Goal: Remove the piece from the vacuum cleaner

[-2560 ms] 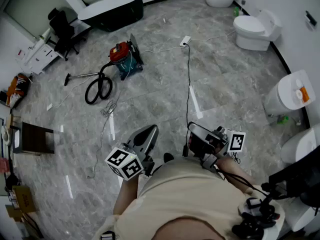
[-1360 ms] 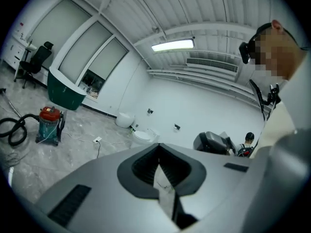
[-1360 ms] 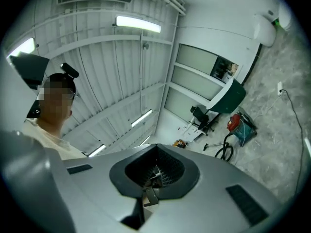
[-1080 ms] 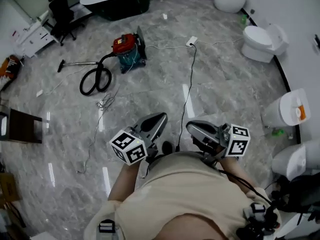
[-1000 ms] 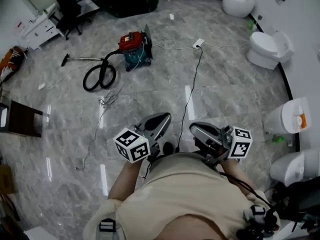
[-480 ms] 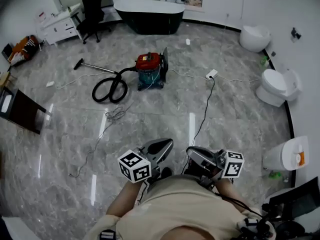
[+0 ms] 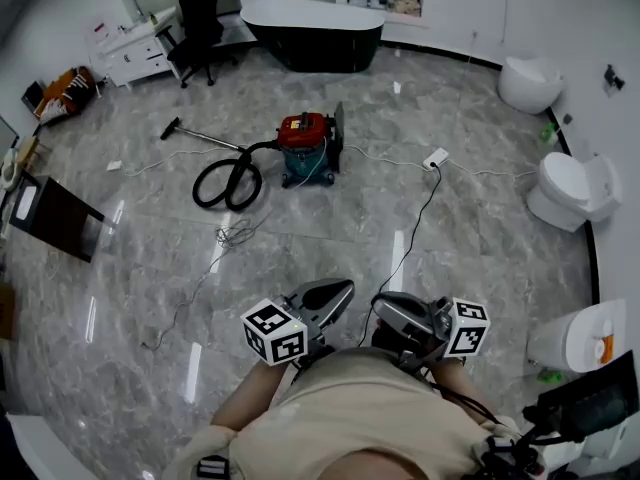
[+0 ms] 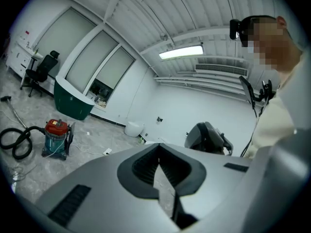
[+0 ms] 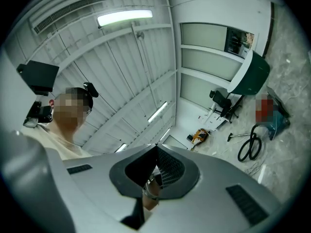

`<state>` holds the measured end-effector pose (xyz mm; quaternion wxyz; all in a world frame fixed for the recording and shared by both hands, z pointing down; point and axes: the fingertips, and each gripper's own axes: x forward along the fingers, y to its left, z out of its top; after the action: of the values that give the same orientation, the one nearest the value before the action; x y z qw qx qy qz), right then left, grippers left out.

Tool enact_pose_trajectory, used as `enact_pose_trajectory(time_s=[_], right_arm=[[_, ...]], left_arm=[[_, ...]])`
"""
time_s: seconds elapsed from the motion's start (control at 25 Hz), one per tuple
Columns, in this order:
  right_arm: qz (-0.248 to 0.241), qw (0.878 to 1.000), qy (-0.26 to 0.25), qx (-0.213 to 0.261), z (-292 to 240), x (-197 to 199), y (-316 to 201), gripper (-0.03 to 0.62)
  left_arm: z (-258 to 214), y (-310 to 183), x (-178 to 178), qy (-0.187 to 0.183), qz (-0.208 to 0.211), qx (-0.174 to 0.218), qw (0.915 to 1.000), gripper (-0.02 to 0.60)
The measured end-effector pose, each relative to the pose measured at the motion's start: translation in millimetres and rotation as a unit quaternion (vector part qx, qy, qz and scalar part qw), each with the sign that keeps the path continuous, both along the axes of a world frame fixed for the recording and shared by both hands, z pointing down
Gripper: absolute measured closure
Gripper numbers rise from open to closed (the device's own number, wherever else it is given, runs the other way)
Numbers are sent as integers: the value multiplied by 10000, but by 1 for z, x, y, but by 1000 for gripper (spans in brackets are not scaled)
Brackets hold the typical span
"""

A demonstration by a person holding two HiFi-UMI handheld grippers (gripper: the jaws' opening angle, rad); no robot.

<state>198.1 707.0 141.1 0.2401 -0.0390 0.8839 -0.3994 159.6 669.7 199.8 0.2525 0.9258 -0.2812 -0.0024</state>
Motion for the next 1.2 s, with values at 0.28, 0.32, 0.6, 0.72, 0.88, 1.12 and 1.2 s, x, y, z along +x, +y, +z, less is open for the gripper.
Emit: enact_pose_trajectory(time_s=[0.28,0.32,0.6,0.72,0.88,1.12,1.2], right_arm=[[-181,9992,162,323,0,58,-49,592],[-232,9989,184,368,0,64,-53,592],[-868,9948,-39,528,-2,94,-71,592],[-1133,9913,25,665,-2,87,-79,592],[-1364,9884,149,650,1,66,-97,592],[-1157,9916,178,550,-1,24,-137,592],[-1033,9918,375,650,-3,4,-153,592]], left_arm=[[-8,-53,75,-540,108,472,9974,578],[-7,-57,82,-533,92,451,9975,577],[2,-80,103,-718,-141,219,9971,577],[1,-96,96,-624,-189,174,9977,578],[-6,-117,86,-302,-53,223,9993,578],[-10,-157,43,-93,189,392,9990,578],[-21,-172,25,98,318,525,9981,577]])
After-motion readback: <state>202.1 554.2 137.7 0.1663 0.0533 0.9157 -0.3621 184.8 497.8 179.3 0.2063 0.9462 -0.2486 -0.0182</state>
